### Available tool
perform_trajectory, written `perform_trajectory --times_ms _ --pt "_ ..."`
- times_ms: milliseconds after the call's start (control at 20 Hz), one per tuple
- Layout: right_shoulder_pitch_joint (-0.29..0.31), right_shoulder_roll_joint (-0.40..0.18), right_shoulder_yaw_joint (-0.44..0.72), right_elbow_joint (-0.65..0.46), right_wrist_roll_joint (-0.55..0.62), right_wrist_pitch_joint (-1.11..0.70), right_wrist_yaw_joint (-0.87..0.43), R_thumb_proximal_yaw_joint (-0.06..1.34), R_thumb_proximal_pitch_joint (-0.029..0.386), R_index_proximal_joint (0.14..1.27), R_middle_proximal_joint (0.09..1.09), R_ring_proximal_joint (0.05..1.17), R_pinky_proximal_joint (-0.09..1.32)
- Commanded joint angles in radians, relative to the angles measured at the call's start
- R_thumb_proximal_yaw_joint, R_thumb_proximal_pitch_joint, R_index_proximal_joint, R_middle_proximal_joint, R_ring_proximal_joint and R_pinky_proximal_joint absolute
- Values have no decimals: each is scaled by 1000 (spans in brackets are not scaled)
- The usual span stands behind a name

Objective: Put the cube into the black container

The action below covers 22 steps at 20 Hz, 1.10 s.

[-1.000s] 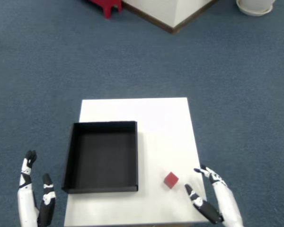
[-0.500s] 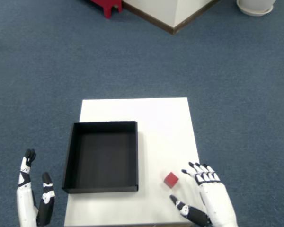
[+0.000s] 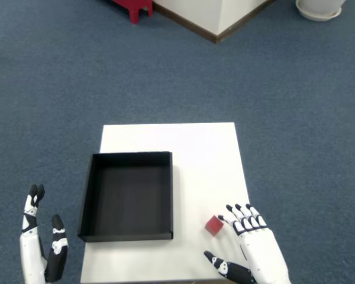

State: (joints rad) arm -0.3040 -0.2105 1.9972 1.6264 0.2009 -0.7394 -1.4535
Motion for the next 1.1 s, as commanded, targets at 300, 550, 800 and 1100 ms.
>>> perform_trajectory --times_ms 300,550,800,1100 --pt "-43 -51 -12 -93 21 133 6 435 -13 413 185 188 -11" --pt "-59 -68 -31 -134 43 186 58 424 -13 417 187 200 -6" --pt "-56 -72 -49 -162 64 203 78 419 -13 405 182 204 -7" --pt "-67 -69 -63 -173 79 205 84 417 -13 392 179 205 -9"
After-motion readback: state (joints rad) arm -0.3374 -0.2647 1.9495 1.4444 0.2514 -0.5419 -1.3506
